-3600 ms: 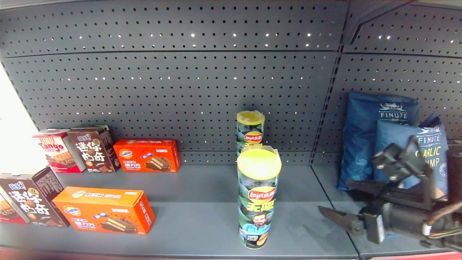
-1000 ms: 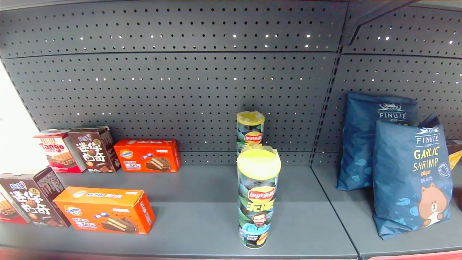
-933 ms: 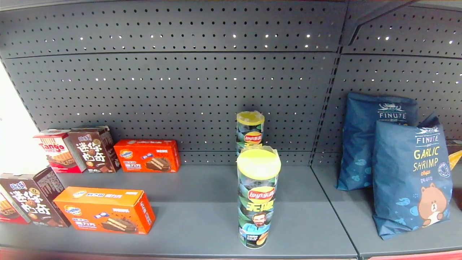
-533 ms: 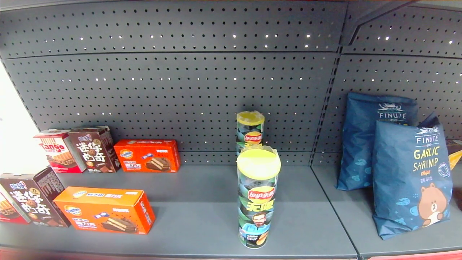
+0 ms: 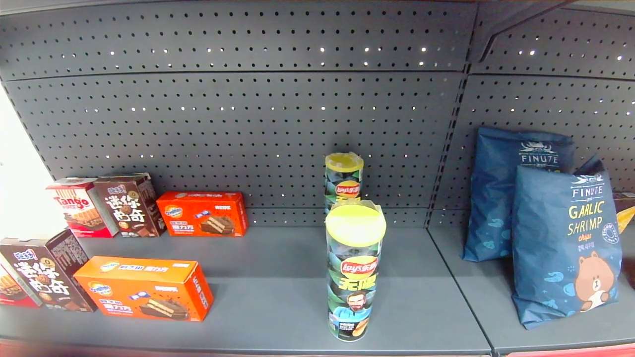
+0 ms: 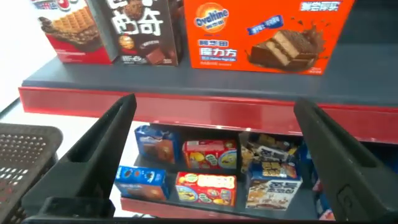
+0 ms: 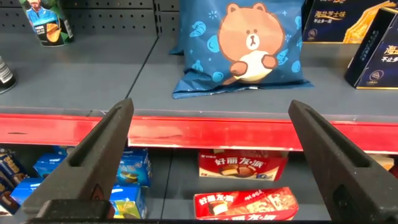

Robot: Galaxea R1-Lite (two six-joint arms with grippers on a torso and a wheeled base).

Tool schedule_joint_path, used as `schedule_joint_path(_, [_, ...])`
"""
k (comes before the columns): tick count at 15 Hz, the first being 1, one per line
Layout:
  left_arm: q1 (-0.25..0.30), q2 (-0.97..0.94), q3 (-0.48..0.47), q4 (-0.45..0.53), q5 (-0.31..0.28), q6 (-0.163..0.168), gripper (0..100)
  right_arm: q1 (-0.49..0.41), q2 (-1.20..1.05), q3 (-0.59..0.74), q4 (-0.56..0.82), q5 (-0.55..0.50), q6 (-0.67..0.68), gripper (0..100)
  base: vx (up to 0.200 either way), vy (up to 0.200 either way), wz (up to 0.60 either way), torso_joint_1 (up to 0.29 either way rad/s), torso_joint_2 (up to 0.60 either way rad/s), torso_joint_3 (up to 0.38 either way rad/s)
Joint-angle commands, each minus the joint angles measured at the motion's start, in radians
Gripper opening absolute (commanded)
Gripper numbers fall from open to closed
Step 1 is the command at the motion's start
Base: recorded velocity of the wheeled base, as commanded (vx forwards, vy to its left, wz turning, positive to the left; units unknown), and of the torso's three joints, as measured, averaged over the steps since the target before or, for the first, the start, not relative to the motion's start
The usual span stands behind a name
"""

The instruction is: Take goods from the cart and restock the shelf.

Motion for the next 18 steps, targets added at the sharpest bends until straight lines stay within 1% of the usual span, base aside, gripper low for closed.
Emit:
schedule_joint_path(1, [-0.015, -0.001, 0.004, -0.004, 0.001, -0.001, 100, 0.000, 0.002, 0.000, 0.000, 0.001, 0.000, 100, 0.000, 0.000, 0.00, 0.000, 0.00, 0.000])
schedule_joint_path(2, [-0.016, -0.001, 0.004, -0.004, 0.001, -0.001, 100, 0.000, 0.002, 0.000, 0.000, 0.000, 0.000, 100, 0.000, 0.000, 0.00, 0.000, 0.00, 0.000])
schedule_joint_path(3, [-0.145, -0.029, 0.004, -0.004, -0.007, 0.002, 100, 0.000, 0.002, 0.000, 0.000, 0.001, 0.000, 100, 0.000, 0.000, 0.00, 0.000, 0.00, 0.000])
schedule_joint_path(4, [-0.145, -0.049, 0.004, -0.004, -0.016, 0.011, 100, 0.000, 0.002, 0.000, 0.000, 0.000, 0.000, 100, 0.000, 0.000, 0.00, 0.000, 0.00, 0.000])
schedule_joint_path(5, [-0.110, -0.092, 0.004, -0.001, -0.039, 0.011, 100, 0.000, 0.002, 0.000, 0.000, 0.000, 0.000, 100, 0.000, 0.000, 0.00, 0.000, 0.00, 0.000])
schedule_joint_path(7, [-0.113, -0.092, 0.004, -0.004, -0.019, -0.002, 100, -0.001, 0.002, 0.000, 0.000, 0.000, -0.002, 100, 0.000, 0.000, 0.00, 0.000, 0.00, 0.000])
schedule_joint_path(8, [-0.113, -0.092, 0.004, -0.004, 0.000, -0.018, 100, -0.001, 0.002, 0.000, 0.000, 0.000, 0.000, 100, 0.000, 0.000, 0.00, 0.000, 0.00, 0.000])
schedule_joint_path(9, [-0.113, -0.092, 0.004, -0.004, -0.003, -0.035, 100, 0.000, 0.002, 0.000, 0.000, 0.000, 0.000, 100, 0.000, 0.000, 0.00, 0.000, 0.00, 0.000])
schedule_joint_path(11, [-0.113, -0.092, 0.004, -0.005, 0.001, -0.055, 100, 0.000, 0.002, 0.000, 0.000, 0.001, 0.000, 100, 0.000, 0.000, 0.00, 0.000, 0.00, 0.000])
schedule_joint_path(18, [-0.113, -0.092, 0.004, -0.005, 0.000, -0.055, 100, 0.000, 0.002, 0.000, 0.000, 0.001, 0.000, 100, 0.000, 0.000, 0.00, 0.000, 0.00, 0.000])
